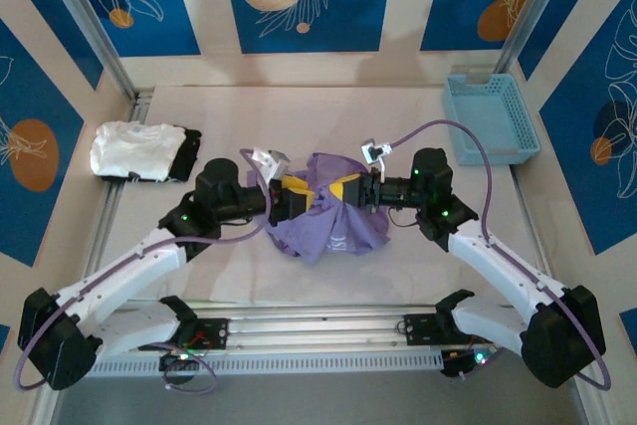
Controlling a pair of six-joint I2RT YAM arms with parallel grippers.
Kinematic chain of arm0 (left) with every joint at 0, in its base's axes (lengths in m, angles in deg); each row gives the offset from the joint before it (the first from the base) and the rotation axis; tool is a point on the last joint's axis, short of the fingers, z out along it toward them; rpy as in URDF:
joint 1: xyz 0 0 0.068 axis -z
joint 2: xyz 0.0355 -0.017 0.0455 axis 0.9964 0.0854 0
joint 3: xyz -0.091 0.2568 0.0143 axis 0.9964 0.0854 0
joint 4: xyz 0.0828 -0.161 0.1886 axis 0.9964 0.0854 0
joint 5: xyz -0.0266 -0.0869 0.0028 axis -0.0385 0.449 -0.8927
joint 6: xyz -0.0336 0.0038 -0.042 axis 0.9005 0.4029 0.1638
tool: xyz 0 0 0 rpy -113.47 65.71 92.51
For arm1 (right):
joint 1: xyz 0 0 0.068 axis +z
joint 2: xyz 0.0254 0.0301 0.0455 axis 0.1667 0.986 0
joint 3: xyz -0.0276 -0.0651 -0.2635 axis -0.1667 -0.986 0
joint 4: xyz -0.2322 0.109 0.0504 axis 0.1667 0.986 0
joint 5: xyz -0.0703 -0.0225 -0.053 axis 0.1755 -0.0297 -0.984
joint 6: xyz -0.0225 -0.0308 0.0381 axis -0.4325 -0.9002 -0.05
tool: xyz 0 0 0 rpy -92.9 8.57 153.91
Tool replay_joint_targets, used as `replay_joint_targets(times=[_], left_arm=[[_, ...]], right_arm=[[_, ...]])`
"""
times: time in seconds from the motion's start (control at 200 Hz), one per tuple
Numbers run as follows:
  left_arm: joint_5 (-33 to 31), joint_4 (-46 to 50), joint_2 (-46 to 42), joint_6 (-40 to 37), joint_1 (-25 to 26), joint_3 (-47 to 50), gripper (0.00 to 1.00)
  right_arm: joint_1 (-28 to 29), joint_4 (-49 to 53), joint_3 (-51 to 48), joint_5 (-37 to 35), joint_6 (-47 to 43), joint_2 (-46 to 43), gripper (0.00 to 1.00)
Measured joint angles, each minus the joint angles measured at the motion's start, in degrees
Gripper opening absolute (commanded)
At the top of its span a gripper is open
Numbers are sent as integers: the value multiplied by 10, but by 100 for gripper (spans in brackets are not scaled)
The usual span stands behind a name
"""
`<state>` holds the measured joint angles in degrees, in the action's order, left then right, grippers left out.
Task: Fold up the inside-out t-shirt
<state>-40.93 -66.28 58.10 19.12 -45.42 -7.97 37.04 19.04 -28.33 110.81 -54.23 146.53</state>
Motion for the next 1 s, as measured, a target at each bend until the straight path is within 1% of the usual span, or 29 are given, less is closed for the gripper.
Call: replay_joint_targets(times=[0.045, 0.085, 0.095, 0.105, 0.115, 0.12, 0.13, 0.135, 0.14, 0.165, 0.185, 0.26, 0.33, 0.385, 0.445, 0.545, 0.65, 0.735, 0.79, 0.91, 1.0], left_arm=[[0, 1, 13, -3, 1, -4, 37], [1, 0, 23, -5, 1, -7, 32], [1, 0, 26, -3, 1, -8, 28], [2, 0, 28, -3, 1, -9, 27], [3, 0, 30, -6, 1, -9, 22], [3, 0, 31, -5, 1, -9, 22], [3, 0, 33, 0, 1, -10, 19], [3, 0, 34, 0, 1, -10, 14], [3, 0, 35, -4, 2, -10, 14], [5, 0, 40, 1, 2, -12, 5], [7, 0, 43, -4, 2, -14, 0], [12, -1, 52, 2, 2, -18, 0], [30, -10, 48, 28, 1, -18, 0], [57, -45, 38, 65, -1, -11, 0], [89, -93, 21, 115, -2, 0, 0], [123, -164, 3, 190, -6, 11, 0], [138, -193, -4, 238, -9, 13, 0], [138, -196, -5, 253, -10, 13, 0], [137, -195, -5, 256, -10, 13, 0], [128, -184, -5, 256, -11, 13, 0], [122, -171, -5, 255, -11, 13, 0]], right_arm=[[1, 0, 0, 0, 0, 0, 0], [2, 1, 0, 0, 0, 0, 0], [2, 2, 0, 0, 0, 0, 0], [2, 2, 0, 0, 0, 0, 0], [2, 2, 0, 0, -1, 0, 0], [2, 3, 0, 0, -1, 0, 0], [2, 3, 0, 0, -2, 0, 0], [2, 4, 0, 0, -2, 0, 0], [2, 4, 0, 0, -2, 0, 0], [3, 6, 0, 0, -4, 0, 0], [3, 8, 0, 0, -6, 0, 0], [1, 28, 4, 0, -22, -1, 0], [-3, 69, 17, -13, -48, -4, 0], [-6, 115, 41, -44, -68, -5, 4], [-7, 156, 70, -78, -84, -2, 12], [5, 209, 118, -128, -112, 8, 22], [29, 261, 136, -190, -155, 4, 30], [48, 296, 129, -229, -187, -25, 35], [60, 307, 116, -245, -207, -58, 36], [91, 312, 90, -260, -233, -136, 36], [111, 308, 84, -263, -240, -157, 34]])
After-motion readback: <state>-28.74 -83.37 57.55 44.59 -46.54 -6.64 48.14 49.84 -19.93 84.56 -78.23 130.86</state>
